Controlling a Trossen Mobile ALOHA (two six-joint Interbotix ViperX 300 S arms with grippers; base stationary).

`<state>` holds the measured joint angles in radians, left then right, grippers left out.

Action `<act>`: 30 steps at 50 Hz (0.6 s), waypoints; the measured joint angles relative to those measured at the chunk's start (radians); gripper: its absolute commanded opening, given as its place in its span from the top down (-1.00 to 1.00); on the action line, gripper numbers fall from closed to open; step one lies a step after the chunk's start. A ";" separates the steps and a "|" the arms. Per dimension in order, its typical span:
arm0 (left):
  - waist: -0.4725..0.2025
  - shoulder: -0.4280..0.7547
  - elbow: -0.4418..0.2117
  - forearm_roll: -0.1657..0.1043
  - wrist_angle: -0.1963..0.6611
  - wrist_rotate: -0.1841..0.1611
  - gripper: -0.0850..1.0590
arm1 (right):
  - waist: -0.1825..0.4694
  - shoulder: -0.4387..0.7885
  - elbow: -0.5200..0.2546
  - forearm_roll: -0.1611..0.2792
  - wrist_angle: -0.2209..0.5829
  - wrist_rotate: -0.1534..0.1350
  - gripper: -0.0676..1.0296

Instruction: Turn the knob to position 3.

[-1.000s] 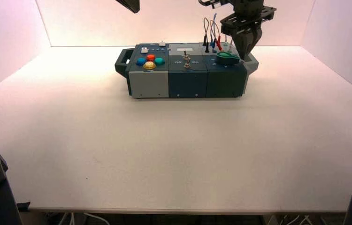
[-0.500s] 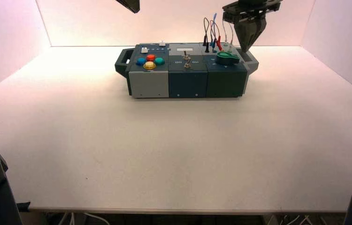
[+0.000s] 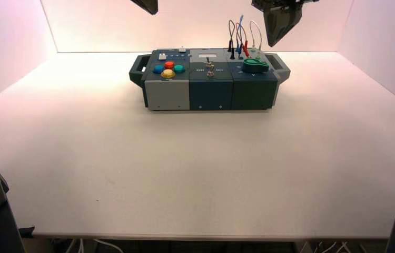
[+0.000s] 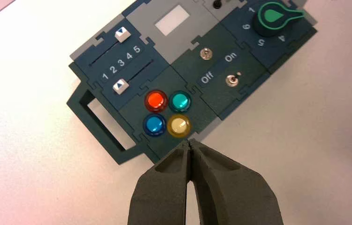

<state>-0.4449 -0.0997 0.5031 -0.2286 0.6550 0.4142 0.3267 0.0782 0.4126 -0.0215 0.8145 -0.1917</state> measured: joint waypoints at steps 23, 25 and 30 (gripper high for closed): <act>0.020 0.028 0.003 0.005 -0.040 0.000 0.91 | -0.002 -0.061 0.035 0.009 -0.026 0.000 0.92; 0.026 0.028 0.003 0.005 -0.040 0.000 0.91 | -0.003 -0.069 0.037 0.009 -0.025 0.000 0.92; 0.037 0.028 0.003 0.005 -0.040 0.000 0.91 | -0.002 -0.081 0.037 0.009 -0.025 0.000 0.92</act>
<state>-0.4080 -0.0721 0.5062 -0.2240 0.6151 0.4142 0.3252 -0.0031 0.4495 -0.0123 0.7900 -0.1917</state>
